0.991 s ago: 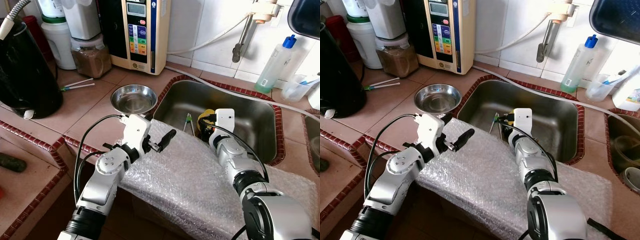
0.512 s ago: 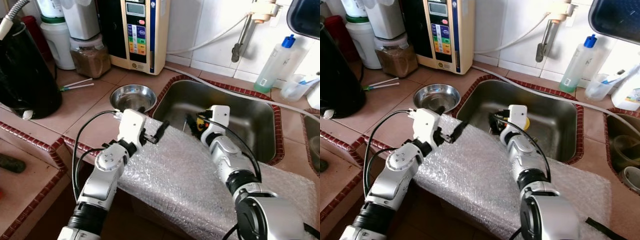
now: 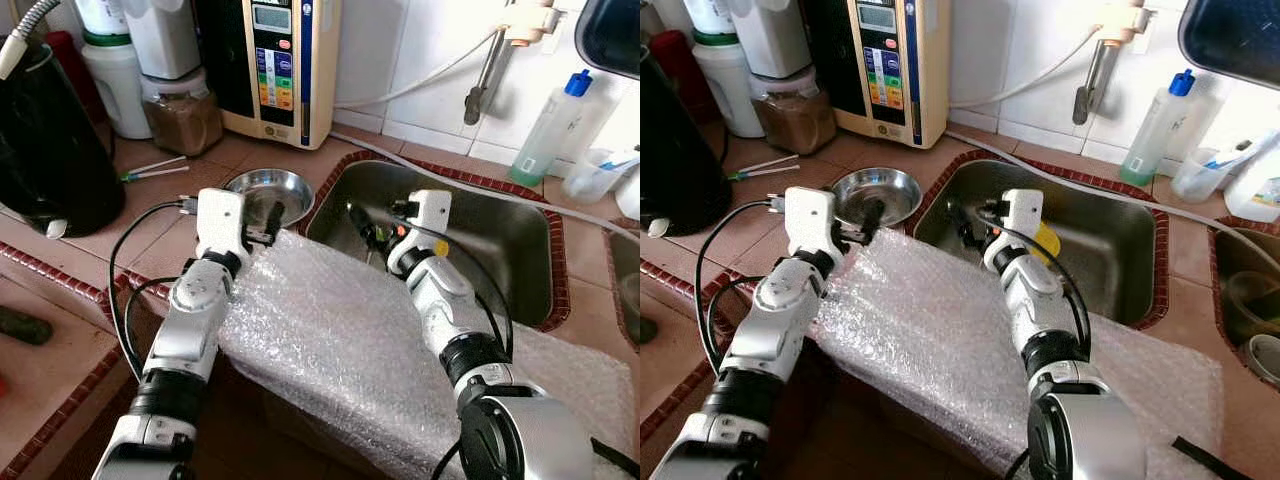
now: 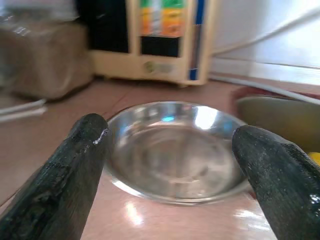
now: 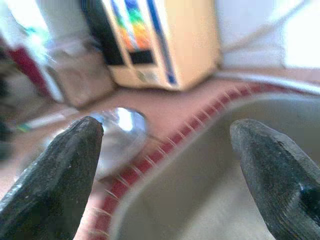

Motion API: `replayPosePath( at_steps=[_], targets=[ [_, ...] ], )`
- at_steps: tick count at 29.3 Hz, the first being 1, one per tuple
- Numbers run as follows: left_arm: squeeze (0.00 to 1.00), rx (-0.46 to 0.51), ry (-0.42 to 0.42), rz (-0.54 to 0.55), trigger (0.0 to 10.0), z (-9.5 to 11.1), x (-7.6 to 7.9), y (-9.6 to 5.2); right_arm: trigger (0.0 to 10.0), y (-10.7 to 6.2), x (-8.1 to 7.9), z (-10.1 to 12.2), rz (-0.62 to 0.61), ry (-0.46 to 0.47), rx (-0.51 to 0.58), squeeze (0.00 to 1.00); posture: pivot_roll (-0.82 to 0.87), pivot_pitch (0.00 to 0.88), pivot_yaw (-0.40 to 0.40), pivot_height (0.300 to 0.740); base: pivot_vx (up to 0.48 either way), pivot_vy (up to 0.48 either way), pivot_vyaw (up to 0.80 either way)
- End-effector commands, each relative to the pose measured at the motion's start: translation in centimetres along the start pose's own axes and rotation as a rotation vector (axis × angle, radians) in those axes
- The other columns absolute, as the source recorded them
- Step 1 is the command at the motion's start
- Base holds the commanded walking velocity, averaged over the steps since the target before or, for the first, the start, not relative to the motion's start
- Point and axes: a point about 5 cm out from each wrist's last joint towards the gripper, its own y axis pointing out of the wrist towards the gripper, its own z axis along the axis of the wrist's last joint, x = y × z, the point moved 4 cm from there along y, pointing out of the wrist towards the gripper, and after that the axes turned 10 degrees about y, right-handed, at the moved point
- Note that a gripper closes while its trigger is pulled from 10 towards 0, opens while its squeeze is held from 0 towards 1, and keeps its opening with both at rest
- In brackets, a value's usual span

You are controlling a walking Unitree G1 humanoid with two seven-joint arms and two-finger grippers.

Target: Kitchen organization

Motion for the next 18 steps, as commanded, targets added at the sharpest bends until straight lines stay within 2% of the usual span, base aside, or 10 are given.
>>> replayPosePath(
  at_steps=[1, 2, 4, 6, 7, 8, 9, 13, 17, 18],
  targets=[
    [0.09, -0.028, -0.023, 0.032, 10.0, -0.2, -0.6, 0.5, 10.0, -0.1, -1.3, -0.3, 0.084, 0.033, -0.018, 1.0, 0.08, 0.0, 0.0, 0.74, 0.0, 0.0, 0.0],
    [0.0, -0.04, -0.022, 0.047, 10.0, -0.3, -0.9, 0.6, 10.0, -0.3, -2.2, -0.5, 0.14, 0.03, -0.029, 1.0, 0.07, 0.0, 0.005, 0.74, 0.0, 0.0, 0.0],
    [0.0, -0.074, -0.035, 0.099, 10.0, -0.8, -1.7, 1.0, 10.0, -1.2, -3.8, -1.2, 0.226, 0.004, -0.06, 1.0, 0.06, 0.0, 0.013, 0.74, 0.0, 0.0, 0.0],
    [0.0, -0.101, -0.051, 0.126, 10.0, -1.2, -2.1, 1.1, 10.0, -1.8, -4.4, -1.5, 0.261, -0.001, -0.074, 1.0, 0.05, 0.0, 0.018, 0.74, 0.0, 0.0, 0.0],
    [0.0, -0.115, -0.081, 0.138, 10.0, -1.4, -2.3, 1.2, 10.0, -2.1, -4.7, -1.7, 0.276, -0.007, -0.08, 0.89, 0.04, 0.0, 0.021, 0.74, 0.0, 0.0, 0.0],
    [0.0, -0.115, -0.081, 0.138, 10.0, -1.4, -2.3, 1.2, 10.0, -2.1, -4.7, -1.7, 0.276, -0.007, -0.08, 0.89, 0.04, 0.0, 0.021, 0.74, 0.0, 0.0, 0.0],
    [0.0, -0.123, -0.109, 0.146, 10.0, -1.5, -2.4, 1.3, 10.0, -2.5, -5.0, -1.8, 0.291, -0.014, -0.084, 0.81, 0.04, 0.0, 0.023, 0.74, 0.0, 0.0, 0.0],
    [0.0, -0.139, -0.137, 0.159, 10.0, -1.5, -2.6, 1.7, 10.0, -3.4, -5.6, -2.1, 0.317, -0.04, -0.098, 0.73, 0.03, 0.0, 0.028, 0.74, 0.0, 0.0, 0.0],
    [0.0, -0.177, -0.189, 0.184, 10.0, -1.3, -3.0, 2.7, 10.0, -5.4, -6.7, -2.7, 0.36, -0.079, -0.135, 0.46, 0.01, 0.0, 0.046, 0.74, 0.0, 0.0, 0.0],
    [0.0, -0.186, -0.209, 0.19, 10.0, -1.2, -3.1, 3.0, 10.0, -5.9, -7.0, -2.8, 0.366, -0.08, -0.144, 0.43, 0.0, 0.0, 0.051, 0.74, 0.0, 0.0, 0.0]
  ],
)
